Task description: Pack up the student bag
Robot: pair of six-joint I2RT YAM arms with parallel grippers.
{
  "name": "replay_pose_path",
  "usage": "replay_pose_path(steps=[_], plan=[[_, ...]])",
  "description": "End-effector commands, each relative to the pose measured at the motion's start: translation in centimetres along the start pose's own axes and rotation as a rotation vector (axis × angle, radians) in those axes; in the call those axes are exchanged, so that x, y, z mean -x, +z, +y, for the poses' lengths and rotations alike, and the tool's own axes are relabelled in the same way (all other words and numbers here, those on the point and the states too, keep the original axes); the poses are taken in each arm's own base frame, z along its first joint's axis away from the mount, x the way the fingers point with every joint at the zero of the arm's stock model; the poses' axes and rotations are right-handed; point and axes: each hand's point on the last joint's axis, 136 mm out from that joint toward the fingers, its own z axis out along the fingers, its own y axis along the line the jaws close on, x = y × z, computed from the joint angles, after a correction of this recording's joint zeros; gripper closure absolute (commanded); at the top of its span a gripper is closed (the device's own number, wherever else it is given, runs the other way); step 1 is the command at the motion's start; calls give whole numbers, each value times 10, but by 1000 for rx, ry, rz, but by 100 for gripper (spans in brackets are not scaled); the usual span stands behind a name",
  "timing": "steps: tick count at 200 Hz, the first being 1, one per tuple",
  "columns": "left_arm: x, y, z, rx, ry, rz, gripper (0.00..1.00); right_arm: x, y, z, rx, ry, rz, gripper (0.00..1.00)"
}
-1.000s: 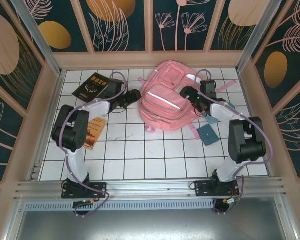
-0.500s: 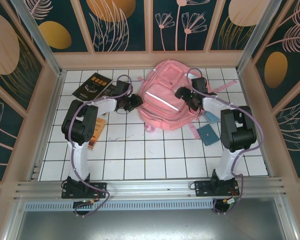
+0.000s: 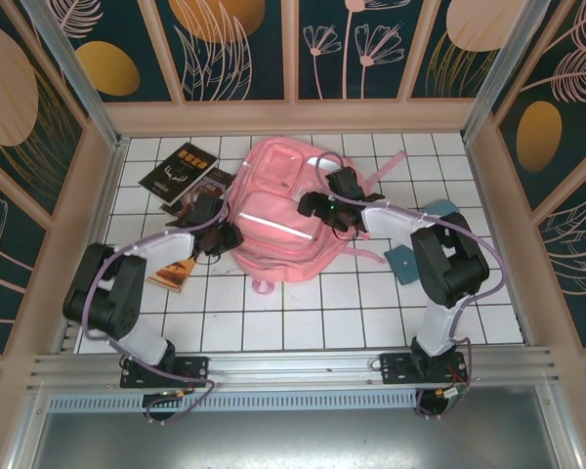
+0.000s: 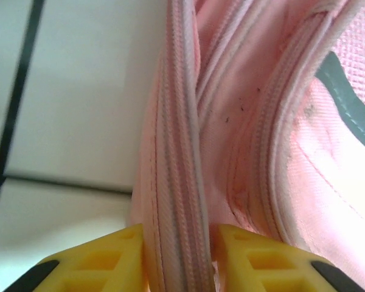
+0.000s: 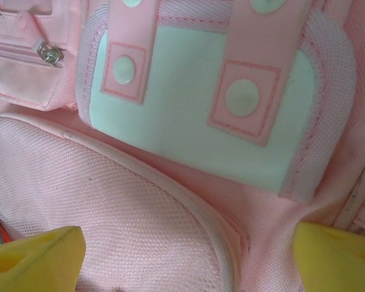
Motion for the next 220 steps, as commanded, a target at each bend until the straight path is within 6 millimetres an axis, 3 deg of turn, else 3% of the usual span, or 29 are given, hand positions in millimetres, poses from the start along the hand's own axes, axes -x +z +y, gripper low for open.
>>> replay_pose_path(steps=[1, 25, 52, 73, 93, 128, 147, 178, 220], plan=[[-12, -29, 2, 23, 89, 27, 58, -1, -28, 18, 53, -3, 16, 17], [4, -65, 3, 102, 162, -34, 43, 30, -66, 28, 72, -21, -73, 11], [9, -90, -13, 124, 260, -64, 36, 42, -93, 7, 42, 4, -140, 1], [16, -106, -59, 95, 354, -123, 35, 43, -107, -25, 1, 56, -182, 1], [8, -102, -99, 120, 442, -143, 34, 41, -119, -54, -35, 97, -223, 1], [-20, -69, -167, 140, 593, -124, 35, 36, -134, -95, -63, 170, -258, 1], [-34, -34, -191, 153, 648, -81, 44, 33, -137, -111, -67, 204, -256, 1], [-29, 5, -208, 208, 683, -73, 55, 28, -138, -122, -52, 221, -254, 1], [-32, 45, -217, 262, 763, -16, 56, 25, -135, -128, -35, 232, -249, 1]])
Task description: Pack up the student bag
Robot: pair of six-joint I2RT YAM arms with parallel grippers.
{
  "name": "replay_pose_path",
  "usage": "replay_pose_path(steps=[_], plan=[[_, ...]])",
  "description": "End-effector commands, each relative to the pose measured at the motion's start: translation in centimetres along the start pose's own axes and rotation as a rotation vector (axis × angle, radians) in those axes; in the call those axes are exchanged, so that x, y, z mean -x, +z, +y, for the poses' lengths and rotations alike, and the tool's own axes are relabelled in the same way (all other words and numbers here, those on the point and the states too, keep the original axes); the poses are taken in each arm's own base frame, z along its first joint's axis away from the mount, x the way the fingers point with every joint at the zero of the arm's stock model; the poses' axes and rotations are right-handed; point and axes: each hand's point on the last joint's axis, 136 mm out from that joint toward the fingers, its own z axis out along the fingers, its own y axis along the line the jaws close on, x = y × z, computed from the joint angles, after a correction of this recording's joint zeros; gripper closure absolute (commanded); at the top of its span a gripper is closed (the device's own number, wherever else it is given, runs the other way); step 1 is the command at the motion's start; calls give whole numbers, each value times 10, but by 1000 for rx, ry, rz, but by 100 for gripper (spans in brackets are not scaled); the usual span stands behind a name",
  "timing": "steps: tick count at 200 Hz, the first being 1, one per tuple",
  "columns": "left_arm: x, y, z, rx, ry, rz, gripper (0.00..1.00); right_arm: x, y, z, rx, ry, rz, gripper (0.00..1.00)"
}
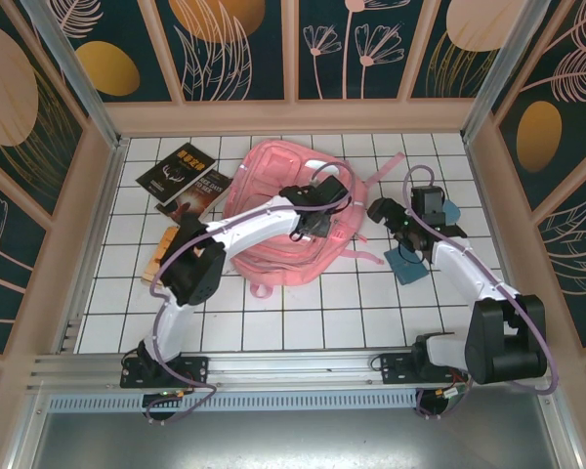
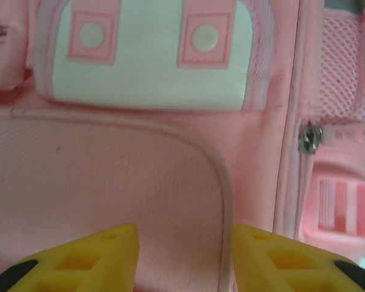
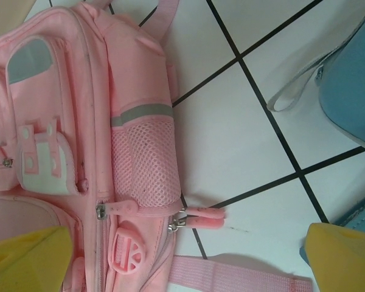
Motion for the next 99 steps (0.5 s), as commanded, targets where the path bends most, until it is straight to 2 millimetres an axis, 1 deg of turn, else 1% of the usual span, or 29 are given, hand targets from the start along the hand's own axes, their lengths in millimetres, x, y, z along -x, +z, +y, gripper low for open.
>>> replay_pose_path(steps=[1, 19, 43, 60, 71, 82, 91, 99], plan=[[1, 9, 3, 49, 67, 41, 56, 0, -2, 6, 51, -14, -6, 1], [-3, 19, 0, 54, 80, 60, 56, -1, -1, 4, 50, -9, -6, 2], [-7, 26, -5, 37, 88, 85, 57, 0, 0, 0, 37, -2, -13, 2], [-8, 30, -3, 55, 92, 85, 64, -1, 1, -2, 32, -3, -12, 2], [-5, 29, 0, 77, 88, 72, 68, 0, 2, -3, 27, -6, -11, 2], [-2, 28, 2, 86, 86, 61, 73, -1, 3, -3, 29, -25, -6, 6], [4, 24, 4, 95, 82, 45, 82, -1, 4, -1, 41, -62, 0, 9], [10, 18, 5, 101, 80, 26, 89, -1, 6, 2, 51, -114, 9, 13]])
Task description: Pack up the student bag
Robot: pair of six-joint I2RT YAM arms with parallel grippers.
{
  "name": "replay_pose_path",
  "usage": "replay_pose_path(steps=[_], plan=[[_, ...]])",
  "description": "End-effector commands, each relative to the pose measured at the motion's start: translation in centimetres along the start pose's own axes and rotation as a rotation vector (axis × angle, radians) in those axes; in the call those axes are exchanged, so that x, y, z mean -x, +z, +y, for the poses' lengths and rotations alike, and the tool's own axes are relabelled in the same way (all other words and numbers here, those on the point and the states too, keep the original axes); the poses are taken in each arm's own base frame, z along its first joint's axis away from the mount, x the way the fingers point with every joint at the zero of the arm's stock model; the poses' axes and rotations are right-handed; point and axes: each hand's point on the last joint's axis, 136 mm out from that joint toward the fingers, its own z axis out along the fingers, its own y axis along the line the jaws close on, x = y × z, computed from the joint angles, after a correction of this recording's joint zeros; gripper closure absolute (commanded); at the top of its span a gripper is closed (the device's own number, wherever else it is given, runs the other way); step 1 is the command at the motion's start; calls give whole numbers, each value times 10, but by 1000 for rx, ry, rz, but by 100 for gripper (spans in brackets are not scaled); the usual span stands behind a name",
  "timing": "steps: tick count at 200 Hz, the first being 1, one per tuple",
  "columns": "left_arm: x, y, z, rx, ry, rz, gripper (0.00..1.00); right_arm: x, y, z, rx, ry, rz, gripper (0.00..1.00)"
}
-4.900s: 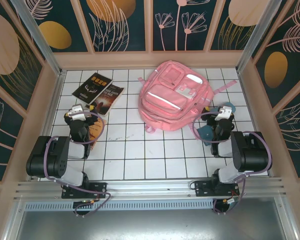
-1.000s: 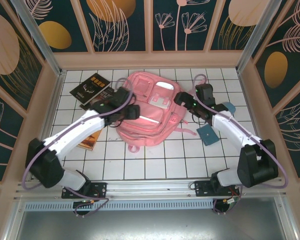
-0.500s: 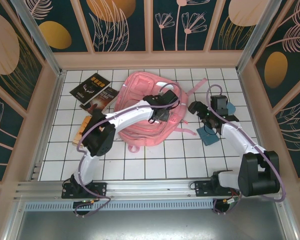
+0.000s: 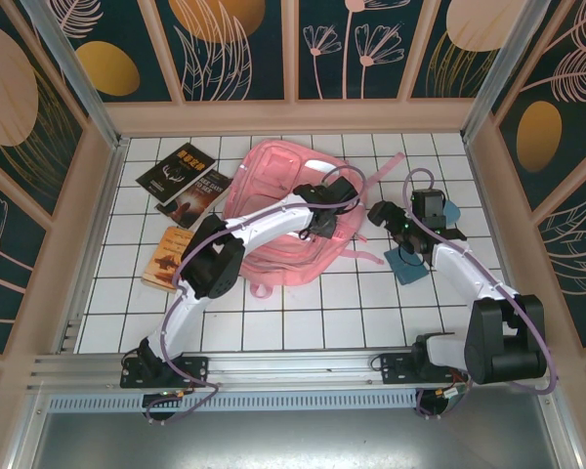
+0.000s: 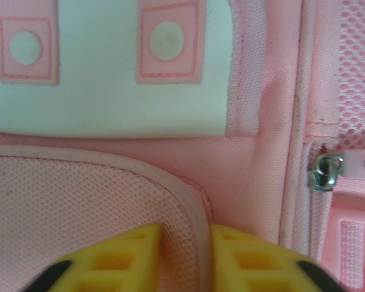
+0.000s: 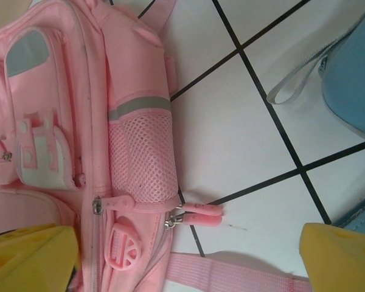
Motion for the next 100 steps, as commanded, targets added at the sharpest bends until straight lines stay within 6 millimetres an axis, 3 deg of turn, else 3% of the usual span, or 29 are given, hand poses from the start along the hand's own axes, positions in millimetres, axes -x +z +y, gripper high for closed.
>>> replay_pose_path(steps=[1, 19, 64, 100], plan=[[10, -9, 14, 63, 10, -24, 89, 3, 4, 6, 33, -104, 5, 14], [30, -29, 25, 104, -7, -96, 100, 8, 9, 10, 31, -207, 17, 25], [61, -86, 46, 108, -20, -231, 100, -8, 23, 40, 218, -454, 131, 32], [78, -108, 66, 77, -59, -278, 100, -11, 24, 44, 260, -562, 127, 35]])
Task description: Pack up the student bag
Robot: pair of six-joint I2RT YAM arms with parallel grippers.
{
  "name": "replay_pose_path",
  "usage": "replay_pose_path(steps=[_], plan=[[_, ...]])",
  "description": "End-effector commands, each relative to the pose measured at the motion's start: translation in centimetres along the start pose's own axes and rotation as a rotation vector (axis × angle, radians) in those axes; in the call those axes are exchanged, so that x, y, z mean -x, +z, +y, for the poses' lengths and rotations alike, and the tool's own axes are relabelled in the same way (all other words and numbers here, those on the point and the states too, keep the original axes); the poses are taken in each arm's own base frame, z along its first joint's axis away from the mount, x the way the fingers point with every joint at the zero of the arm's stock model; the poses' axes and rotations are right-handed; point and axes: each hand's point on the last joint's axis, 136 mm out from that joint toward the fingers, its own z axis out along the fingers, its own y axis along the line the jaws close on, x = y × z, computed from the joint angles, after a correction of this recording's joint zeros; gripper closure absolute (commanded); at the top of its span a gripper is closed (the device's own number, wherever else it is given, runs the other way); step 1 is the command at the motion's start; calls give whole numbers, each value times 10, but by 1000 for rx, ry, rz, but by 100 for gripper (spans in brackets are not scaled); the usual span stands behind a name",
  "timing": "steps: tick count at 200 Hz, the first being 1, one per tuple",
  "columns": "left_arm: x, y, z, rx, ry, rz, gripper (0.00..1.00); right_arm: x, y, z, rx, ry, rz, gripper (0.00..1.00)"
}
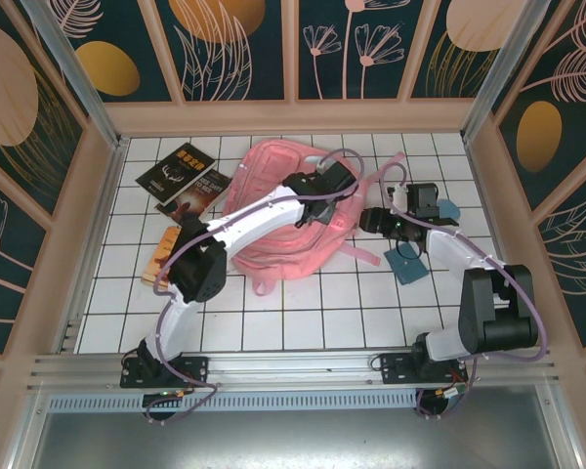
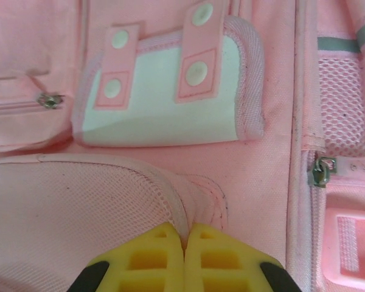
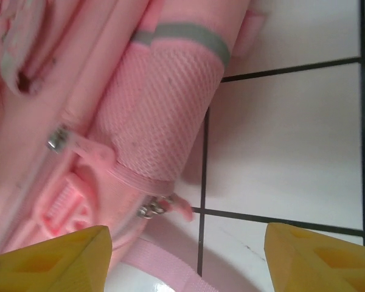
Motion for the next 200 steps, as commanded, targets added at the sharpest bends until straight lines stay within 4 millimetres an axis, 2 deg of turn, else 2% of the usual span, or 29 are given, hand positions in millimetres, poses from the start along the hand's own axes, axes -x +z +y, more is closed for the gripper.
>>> replay_pose_path(steps=[1, 15, 40, 57, 97, 137, 172, 200], plan=[[44, -40, 38, 30, -54, -136, 100, 14, -1, 18, 81, -158, -30, 35], [48, -43, 43, 21, -53, -143, 100, 13, 2, 28, 140, -173, -11, 40], [57, -48, 50, 11, -58, -161, 100, 5, 3, 60, 301, -227, 24, 52], [63, -52, 55, 16, -66, -174, 100, 5, 2, 70, 345, -257, 11, 56], [67, -55, 55, -3, -75, -181, 100, 12, 9, 71, 350, -272, 10, 66], [71, -59, 54, -11, -84, -191, 100, 7, 18, 76, 370, -310, 42, 72], [72, -64, 58, -1, -81, -196, 100, 16, 31, 57, 247, -311, 17, 68], [71, -69, 63, 16, -63, -199, 100, 20, 32, 55, 218, -335, -7, 64]])
